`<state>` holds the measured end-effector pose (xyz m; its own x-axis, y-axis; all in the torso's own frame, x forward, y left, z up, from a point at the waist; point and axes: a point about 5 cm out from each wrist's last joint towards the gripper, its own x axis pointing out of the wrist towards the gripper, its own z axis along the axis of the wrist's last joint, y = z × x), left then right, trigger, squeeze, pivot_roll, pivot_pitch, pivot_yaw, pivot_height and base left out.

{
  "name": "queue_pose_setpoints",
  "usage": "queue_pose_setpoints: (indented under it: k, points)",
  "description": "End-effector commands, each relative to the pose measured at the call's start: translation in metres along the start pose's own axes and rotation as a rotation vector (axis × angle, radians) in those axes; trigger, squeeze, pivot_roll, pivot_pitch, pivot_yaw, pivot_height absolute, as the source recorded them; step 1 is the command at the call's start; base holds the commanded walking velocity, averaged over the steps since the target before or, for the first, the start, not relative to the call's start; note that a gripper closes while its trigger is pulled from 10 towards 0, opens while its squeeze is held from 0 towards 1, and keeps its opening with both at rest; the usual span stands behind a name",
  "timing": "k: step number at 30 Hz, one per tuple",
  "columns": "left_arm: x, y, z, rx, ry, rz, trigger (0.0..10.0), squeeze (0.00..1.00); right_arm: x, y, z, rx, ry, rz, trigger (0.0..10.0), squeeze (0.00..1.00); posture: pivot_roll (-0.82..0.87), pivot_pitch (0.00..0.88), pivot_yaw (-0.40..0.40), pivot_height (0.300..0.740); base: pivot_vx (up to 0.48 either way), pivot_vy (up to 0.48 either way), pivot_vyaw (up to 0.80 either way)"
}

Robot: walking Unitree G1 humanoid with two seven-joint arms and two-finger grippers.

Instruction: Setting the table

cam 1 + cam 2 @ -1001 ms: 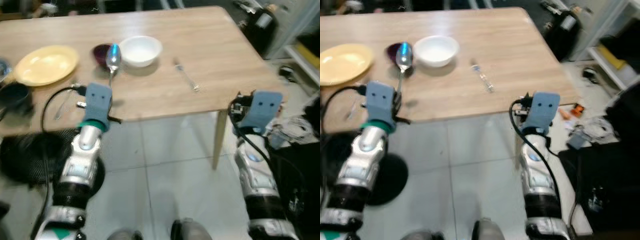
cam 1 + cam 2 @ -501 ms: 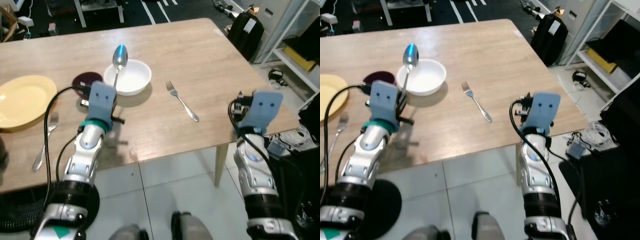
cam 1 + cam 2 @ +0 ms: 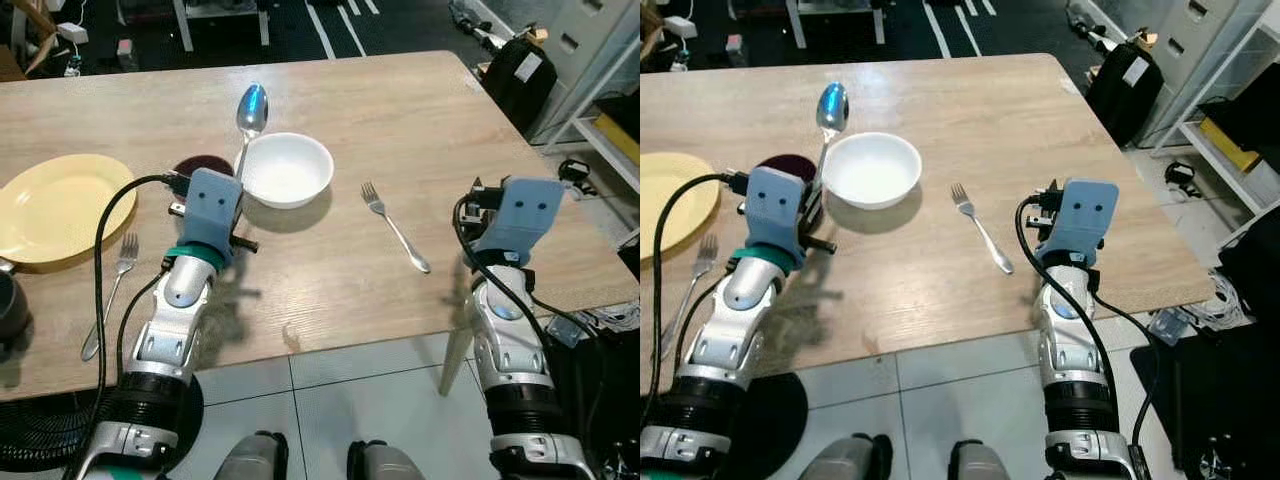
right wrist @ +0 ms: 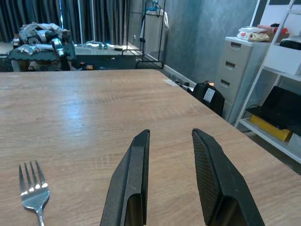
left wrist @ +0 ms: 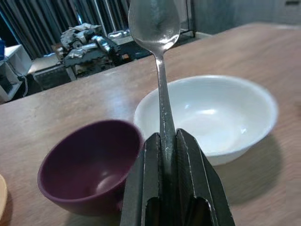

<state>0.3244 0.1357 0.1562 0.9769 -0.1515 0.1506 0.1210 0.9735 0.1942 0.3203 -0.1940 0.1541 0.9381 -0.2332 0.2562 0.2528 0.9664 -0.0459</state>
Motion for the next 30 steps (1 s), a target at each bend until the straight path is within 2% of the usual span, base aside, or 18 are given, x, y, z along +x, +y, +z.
queue_pose_setpoints:
  k: [1,4,5,7,8,9,10,12,13,16,19,24,26,27,28,29,30]
  points:
    - [-0.005,-0.002,-0.001,-0.03,0.021,0.006,10.0,0.0,-0.003,-0.003,-0.005,-0.005,0.018,-0.001,10.0,0.0,0.04,0.0,0.068,0.74,0.0,0.0,0.0]
    - [-0.007,-0.003,-0.001,-0.055,0.03,0.015,10.0,0.0,-0.003,-0.003,-0.005,-0.005,0.018,0.0,10.0,0.0,0.04,0.0,0.068,0.74,0.0,0.0,0.0]
    - [-0.017,0.004,-0.005,-0.149,0.084,0.055,10.0,0.0,-0.004,0.0,-0.006,-0.002,0.022,0.014,10.0,0.0,0.06,0.0,0.058,0.74,0.0,0.0,0.0]
    - [-0.017,0.004,-0.005,-0.149,0.084,0.055,10.0,0.0,-0.004,0.0,-0.006,-0.002,0.022,0.014,10.0,0.0,0.06,0.0,0.058,0.74,0.0,0.0,0.0]
    - [-0.026,0.014,-0.014,-0.237,0.147,0.108,10.0,0.0,-0.005,0.003,-0.007,0.001,0.027,0.032,10.0,0.0,0.06,0.0,0.049,0.74,0.0,0.0,0.0]
    - [-0.026,0.014,-0.014,-0.237,0.147,0.108,10.0,0.0,-0.005,0.003,-0.007,0.001,0.027,0.032,10.0,0.0,0.06,0.0,0.049,0.74,0.0,0.0,0.0]
    - [-0.03,0.022,-0.019,-0.267,0.175,0.151,10.0,0.0,-0.005,0.006,-0.007,0.002,0.03,0.045,10.0,0.0,0.07,0.003,0.04,0.74,0.0,0.0,0.0]
    - [-0.03,0.022,-0.019,-0.267,0.175,0.151,10.0,0.0,-0.005,0.006,-0.007,0.002,0.03,0.045,10.0,0.0,0.07,0.003,0.04,0.74,0.0,0.0,0.0]
    - [-0.033,0.03,-0.021,-0.286,0.194,0.195,10.0,0.0,-0.004,0.009,-0.007,0.003,0.031,0.061,10.0,0.0,0.08,0.01,0.031,0.74,0.0,0.0,0.0]
    - [-0.033,0.03,-0.021,-0.286,0.194,0.195,10.0,0.0,-0.004,0.009,-0.007,0.003,0.031,0.061,10.0,0.0,0.08,0.01,0.031,0.74,0.0,0.0,0.0]
    - [-0.042,0.054,-0.023,-0.315,0.249,0.256,10.0,0.0,-0.001,0.016,-0.005,0.008,0.03,0.096,10.0,0.0,0.1,0.03,0.02,0.74,0.0,0.0,0.0]
    - [-0.043,0.061,-0.021,-0.307,0.267,0.223,10.0,0.0,-0.001,0.019,-0.005,0.012,0.029,0.103,10.0,0.0,0.11,0.036,0.023,0.74,0.0,0.0,0.0]
    - [-0.043,0.063,-0.011,-0.247,0.246,0.163,10.0,0.0,-0.003,0.02,-0.006,0.015,0.033,0.105,10.0,0.0,0.11,0.042,0.029,0.74,0.0,0.0,0.0]
    - [-0.043,0.058,-0.005,-0.192,0.223,0.106,10.0,0.0,-0.004,0.02,-0.007,0.016,0.036,0.103,10.0,0.0,0.11,0.044,0.033,0.74,0.0,0.0,0.0]
    - [-0.043,0.058,-0.005,-0.192,0.223,0.106,10.0,0.0,-0.004,0.02,-0.007,0.016,0.036,0.103,10.0,0.0,0.11,0.044,0.033,0.74,0.0,0.0,0.0]
    - [-0.045,0.052,0.001,-0.131,0.199,0.043,10.0,0.0,-0.006,0.019,-0.008,0.017,0.04,0.102,10.0,0.0,0.11,0.045,0.036,0.74,0.0,0.0,0.0]
    - [-0.045,0.052,0.001,-0.131,0.199,0.043,10.0,0.0,-0.006,0.019,-0.008,0.017,0.04,0.102,10.0,0.0,0.11,0.045,0.036,0.74,0.0,0.0,0.0]
